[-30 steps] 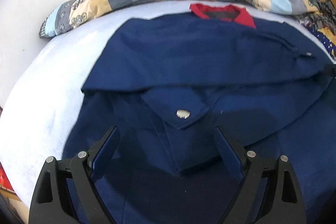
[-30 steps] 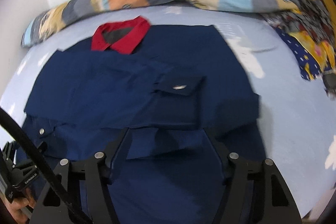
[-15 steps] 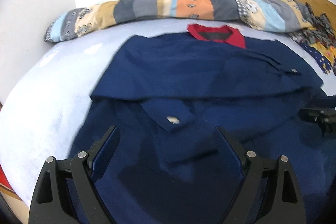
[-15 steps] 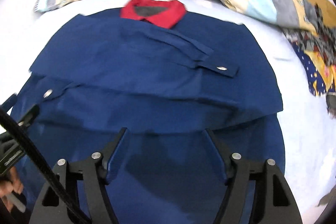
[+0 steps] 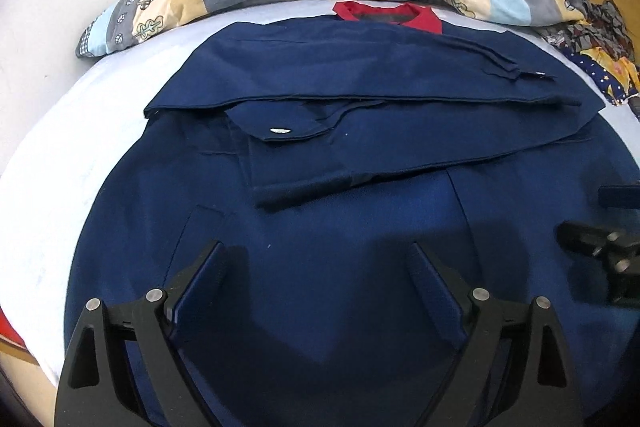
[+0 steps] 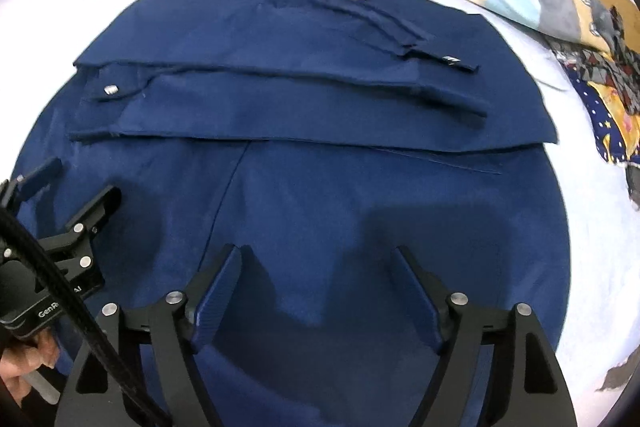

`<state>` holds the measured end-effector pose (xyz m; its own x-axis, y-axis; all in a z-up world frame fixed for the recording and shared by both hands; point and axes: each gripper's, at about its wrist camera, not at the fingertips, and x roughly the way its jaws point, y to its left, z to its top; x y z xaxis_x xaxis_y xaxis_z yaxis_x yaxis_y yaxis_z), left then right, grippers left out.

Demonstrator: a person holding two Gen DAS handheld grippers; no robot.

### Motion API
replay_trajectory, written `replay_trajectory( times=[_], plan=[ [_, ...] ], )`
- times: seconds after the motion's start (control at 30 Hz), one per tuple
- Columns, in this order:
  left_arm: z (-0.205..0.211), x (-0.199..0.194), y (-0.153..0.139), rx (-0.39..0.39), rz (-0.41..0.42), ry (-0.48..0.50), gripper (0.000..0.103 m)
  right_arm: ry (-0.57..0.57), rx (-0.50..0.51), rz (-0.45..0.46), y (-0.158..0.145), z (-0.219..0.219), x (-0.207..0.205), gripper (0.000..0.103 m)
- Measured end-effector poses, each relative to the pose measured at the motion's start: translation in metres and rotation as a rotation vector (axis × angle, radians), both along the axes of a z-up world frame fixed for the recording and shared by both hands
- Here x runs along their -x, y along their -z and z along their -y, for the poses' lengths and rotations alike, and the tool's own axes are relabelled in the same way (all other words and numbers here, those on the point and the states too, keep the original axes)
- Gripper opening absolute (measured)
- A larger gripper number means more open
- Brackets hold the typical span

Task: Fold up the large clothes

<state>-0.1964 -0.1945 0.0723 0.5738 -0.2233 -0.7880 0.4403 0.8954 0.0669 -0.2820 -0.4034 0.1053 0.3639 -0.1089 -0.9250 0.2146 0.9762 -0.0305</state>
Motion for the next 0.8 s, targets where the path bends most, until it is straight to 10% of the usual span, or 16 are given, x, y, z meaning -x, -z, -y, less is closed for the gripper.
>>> replay_trajectory(
  times=[0.8],
  plan=[
    [-0.013,0.025,0.017,0.022,0.12,-0.028,0.103,0.06,0.006,0.066,0.019,-0.027,0.05,0.1]
  ],
)
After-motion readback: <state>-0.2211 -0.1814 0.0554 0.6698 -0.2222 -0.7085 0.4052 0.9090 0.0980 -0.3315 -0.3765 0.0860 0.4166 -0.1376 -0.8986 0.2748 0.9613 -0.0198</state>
